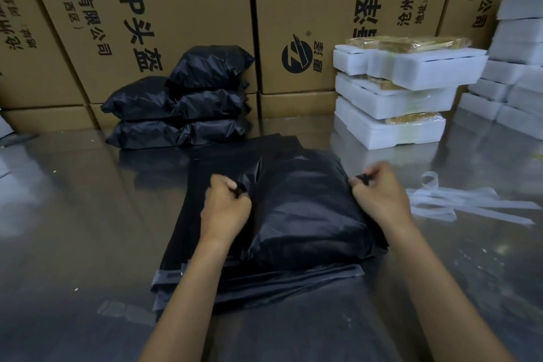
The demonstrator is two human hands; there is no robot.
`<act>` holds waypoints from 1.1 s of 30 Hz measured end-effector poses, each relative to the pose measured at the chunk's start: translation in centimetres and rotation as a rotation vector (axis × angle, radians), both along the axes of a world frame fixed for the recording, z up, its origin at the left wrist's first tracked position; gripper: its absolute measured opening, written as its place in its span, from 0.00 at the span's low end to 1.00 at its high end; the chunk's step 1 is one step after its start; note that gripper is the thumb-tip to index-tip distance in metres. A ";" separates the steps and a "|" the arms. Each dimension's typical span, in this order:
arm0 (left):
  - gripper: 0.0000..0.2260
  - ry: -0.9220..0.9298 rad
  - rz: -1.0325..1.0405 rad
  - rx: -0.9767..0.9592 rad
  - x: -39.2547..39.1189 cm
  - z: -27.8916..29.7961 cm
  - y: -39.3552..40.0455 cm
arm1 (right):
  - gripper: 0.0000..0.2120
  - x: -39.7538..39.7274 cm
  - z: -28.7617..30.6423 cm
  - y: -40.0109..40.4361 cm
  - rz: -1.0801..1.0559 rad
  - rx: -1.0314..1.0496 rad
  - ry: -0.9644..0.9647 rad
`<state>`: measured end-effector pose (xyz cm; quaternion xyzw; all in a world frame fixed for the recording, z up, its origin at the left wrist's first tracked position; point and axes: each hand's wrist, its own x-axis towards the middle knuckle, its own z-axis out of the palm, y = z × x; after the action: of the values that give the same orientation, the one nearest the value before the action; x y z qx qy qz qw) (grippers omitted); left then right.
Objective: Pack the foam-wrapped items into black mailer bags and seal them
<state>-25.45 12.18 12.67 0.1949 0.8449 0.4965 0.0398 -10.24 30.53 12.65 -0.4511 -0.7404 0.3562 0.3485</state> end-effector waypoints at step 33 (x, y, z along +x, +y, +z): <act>0.31 -0.368 -0.604 0.409 -0.9 -1.3 4.6 | 0.33 -2.4 0.2 0.7 0.689 -0.367 0.206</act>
<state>-26.35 16.74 11.42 0.3461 0.6122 0.6468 0.2950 -12.68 31.21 12.84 -0.1934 -0.7336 0.6218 0.1947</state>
